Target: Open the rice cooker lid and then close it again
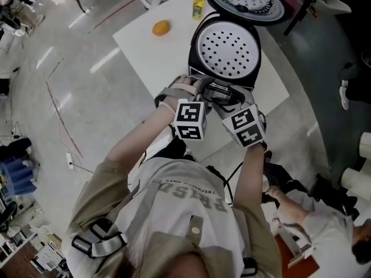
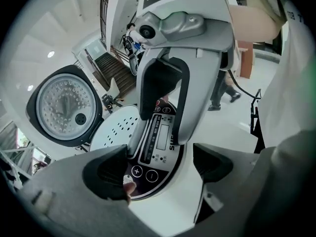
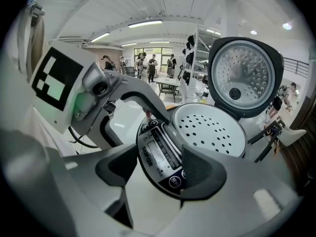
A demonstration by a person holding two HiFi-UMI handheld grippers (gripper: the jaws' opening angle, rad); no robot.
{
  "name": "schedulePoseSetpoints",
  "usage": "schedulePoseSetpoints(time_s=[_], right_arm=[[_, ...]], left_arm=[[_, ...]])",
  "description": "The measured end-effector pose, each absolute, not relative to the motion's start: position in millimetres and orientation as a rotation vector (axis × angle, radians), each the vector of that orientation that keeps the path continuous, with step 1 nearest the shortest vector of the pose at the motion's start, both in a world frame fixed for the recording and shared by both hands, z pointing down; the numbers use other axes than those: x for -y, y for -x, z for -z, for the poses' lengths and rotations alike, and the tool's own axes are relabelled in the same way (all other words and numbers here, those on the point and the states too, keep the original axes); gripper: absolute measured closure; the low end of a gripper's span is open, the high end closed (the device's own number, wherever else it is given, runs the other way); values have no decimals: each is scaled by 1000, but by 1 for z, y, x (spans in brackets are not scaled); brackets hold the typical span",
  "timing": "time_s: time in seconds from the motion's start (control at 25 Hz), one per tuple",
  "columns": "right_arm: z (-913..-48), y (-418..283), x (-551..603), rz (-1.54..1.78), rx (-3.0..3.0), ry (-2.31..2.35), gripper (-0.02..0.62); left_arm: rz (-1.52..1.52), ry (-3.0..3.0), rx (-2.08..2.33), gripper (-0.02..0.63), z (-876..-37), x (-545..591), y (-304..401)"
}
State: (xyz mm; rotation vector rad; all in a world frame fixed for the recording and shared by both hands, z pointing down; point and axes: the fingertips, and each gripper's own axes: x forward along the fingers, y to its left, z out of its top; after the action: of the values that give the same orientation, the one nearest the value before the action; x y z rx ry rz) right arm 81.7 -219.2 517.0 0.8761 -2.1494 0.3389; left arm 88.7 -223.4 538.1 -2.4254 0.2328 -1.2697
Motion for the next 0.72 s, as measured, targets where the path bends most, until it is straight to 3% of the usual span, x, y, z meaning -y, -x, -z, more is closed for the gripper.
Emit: schedulePoseSetpoints(time_s=[0.72], right_arm=[[-509, -97, 219, -348, 2333, -1163, 324]], left_arm=[[1168, 2560, -312, 178, -525, 217, -93]])
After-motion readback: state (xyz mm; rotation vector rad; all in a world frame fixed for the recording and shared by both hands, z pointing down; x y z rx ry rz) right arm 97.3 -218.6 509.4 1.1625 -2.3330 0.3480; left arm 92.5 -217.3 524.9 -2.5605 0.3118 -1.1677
